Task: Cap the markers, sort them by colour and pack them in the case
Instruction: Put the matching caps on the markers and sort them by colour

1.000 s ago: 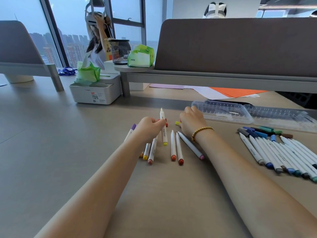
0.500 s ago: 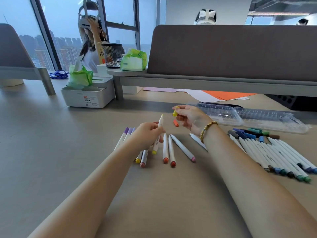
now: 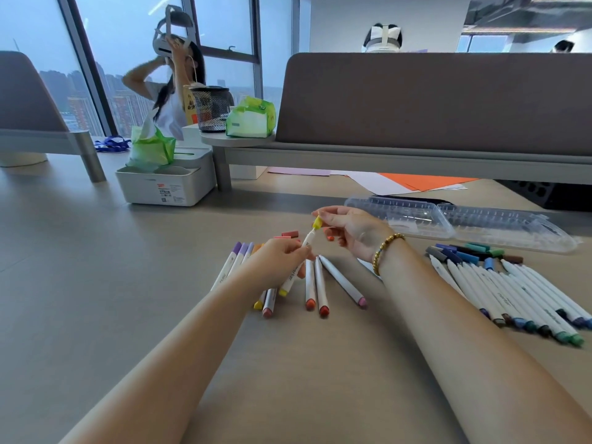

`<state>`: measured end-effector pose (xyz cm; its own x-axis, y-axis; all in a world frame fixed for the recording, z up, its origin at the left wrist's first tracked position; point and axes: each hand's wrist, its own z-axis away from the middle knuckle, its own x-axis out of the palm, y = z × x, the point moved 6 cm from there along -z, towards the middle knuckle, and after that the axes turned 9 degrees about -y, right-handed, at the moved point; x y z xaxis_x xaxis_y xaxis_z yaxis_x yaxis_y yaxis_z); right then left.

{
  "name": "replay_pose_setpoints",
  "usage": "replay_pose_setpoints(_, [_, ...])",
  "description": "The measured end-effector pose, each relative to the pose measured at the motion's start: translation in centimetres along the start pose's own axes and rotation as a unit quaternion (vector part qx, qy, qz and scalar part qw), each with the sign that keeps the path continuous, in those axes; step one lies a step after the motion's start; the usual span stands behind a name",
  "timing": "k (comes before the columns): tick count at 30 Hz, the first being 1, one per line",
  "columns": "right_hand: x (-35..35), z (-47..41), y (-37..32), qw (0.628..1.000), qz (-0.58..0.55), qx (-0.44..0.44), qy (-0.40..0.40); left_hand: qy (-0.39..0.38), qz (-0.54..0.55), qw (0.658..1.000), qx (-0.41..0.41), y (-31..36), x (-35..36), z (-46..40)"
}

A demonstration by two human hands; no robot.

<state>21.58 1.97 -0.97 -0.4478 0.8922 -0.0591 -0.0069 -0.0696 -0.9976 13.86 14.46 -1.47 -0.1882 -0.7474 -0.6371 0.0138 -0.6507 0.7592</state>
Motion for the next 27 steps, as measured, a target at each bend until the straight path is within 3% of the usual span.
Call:
replay_pose_setpoints(6, [1.2,0.3,-0.9,0.997,0.075,-0.030,0.008,-0.004,0.083,0.996,-0.012,-0.3,-0.3,0.0])
replay_pose_setpoints(10, [2.0,0.4,-1.8,0.983,0.161,-0.073,0.038,0.028,0.082,0.996,-0.016,-0.2,-0.5,-0.1])
replay_pose_setpoints(14, [2.3,0.5,-2.3,0.980,0.167,-0.097,0.054,0.065,0.098,0.993,-0.005,0.1,-0.9,-0.2])
replay_pose_setpoints(18, [3.4,0.6,-2.0,0.981,0.172,-0.089,0.026,0.053,0.123,0.991,-0.021,-0.4,-1.8,0.0])
replay_pose_setpoints(27, [1.3,0.1,-0.7,0.974,0.210,-0.019,0.079,0.039,-0.068,0.989,-0.126,-3.3,-3.8,-0.1])
